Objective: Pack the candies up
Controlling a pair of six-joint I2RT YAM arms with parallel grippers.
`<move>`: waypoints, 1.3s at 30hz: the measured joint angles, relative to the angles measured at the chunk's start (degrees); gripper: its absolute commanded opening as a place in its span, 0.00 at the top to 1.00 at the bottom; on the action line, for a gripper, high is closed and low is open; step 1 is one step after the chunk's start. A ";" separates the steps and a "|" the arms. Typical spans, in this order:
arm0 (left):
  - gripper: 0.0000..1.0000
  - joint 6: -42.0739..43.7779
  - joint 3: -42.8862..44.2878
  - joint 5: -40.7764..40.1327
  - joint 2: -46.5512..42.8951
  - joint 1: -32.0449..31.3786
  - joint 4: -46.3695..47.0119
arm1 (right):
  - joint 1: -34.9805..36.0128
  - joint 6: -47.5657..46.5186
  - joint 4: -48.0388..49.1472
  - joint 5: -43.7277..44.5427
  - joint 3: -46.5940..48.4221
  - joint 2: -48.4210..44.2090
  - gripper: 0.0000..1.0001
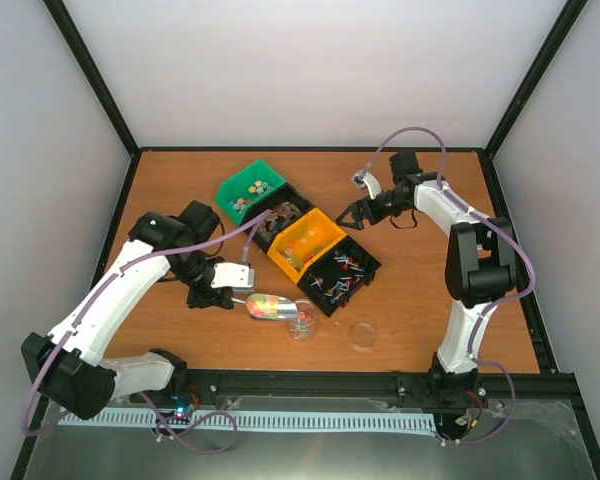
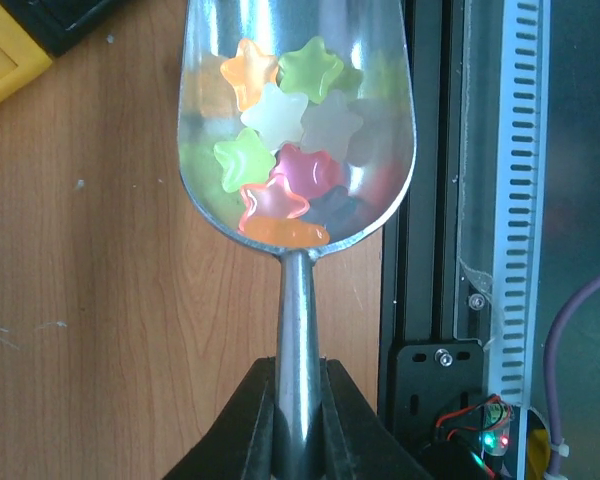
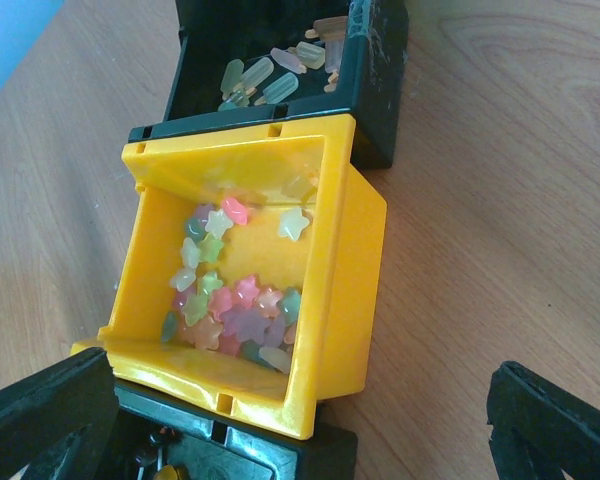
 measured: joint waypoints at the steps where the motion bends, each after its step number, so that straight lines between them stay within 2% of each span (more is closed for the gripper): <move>1: 0.99 -0.04 0.04 -0.57 0.02 -0.63 -0.20 | -0.02 0.09 0.11 0.00 0.00 0.00 0.00; 11: 0.99 -2.78 2.54 -4.22 3.21 -4.66 -1.70 | -0.07 1.40 0.79 0.42 -0.04 0.00 0.00; 39: 0.99 -8.41 13.11 -11.76 11.19 -9.42 -6.40 | -0.07 1.88 2.38 1.92 -0.98 0.00 0.00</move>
